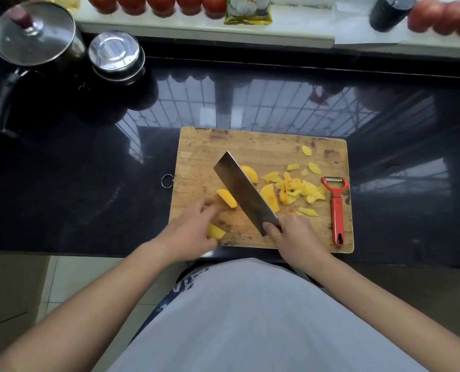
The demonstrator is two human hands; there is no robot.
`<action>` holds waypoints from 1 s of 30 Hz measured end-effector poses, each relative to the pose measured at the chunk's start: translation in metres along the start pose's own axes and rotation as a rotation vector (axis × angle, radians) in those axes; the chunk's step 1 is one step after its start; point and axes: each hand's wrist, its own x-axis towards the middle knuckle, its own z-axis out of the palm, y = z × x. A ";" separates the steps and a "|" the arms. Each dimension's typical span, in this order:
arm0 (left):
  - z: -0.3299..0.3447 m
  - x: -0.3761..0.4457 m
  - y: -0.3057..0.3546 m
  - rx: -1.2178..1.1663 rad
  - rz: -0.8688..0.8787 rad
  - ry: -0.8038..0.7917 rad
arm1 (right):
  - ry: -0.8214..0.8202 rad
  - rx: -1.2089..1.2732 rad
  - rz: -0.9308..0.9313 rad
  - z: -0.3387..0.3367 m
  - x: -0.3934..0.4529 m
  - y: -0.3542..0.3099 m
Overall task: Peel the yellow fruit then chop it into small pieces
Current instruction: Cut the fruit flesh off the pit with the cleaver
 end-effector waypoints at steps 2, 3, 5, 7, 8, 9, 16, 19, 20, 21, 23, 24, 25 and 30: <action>0.011 -0.004 -0.001 0.188 0.147 0.005 | 0.010 0.006 0.012 0.001 -0.001 -0.002; 0.014 -0.003 -0.004 0.262 0.205 0.028 | 0.013 0.007 0.015 0.002 -0.001 -0.002; 0.016 0.000 -0.011 0.302 0.239 0.059 | 0.016 0.004 0.020 0.002 0.001 -0.002; 0.013 0.004 -0.018 0.215 0.133 0.126 | 0.014 -0.003 0.020 0.002 0.002 -0.003; 0.009 0.006 -0.018 0.091 -0.004 0.191 | 0.015 -0.007 0.020 0.002 0.003 -0.003; 0.003 0.008 -0.016 -0.107 -0.170 0.272 | 0.016 -0.010 0.017 0.002 0.004 -0.004; -0.005 0.009 0.003 -1.248 -0.790 0.450 | -0.014 -0.021 -0.020 0.007 0.006 -0.011; 0.010 0.007 0.011 -1.257 -0.847 0.532 | -0.034 -0.036 -0.046 0.013 0.004 -0.013; 0.013 0.006 0.014 -1.268 -0.859 0.553 | -0.040 -0.047 -0.057 0.016 0.004 -0.013; 0.016 0.004 0.018 -1.270 -0.862 0.565 | -0.046 -0.066 -0.068 0.018 0.003 -0.013; 0.023 0.000 0.024 -1.243 -0.851 0.578 | -0.055 -0.126 -0.093 0.021 0.001 -0.012; 0.026 -0.003 0.027 -1.230 -0.850 0.586 | -0.052 -0.168 -0.113 0.021 0.000 -0.012; 0.028 -0.005 0.029 -1.224 -0.848 0.592 | -0.045 -0.216 -0.141 0.020 -0.002 -0.012; 0.037 -0.008 0.032 -1.264 -0.861 0.631 | -0.040 -0.431 -0.255 0.014 -0.012 -0.013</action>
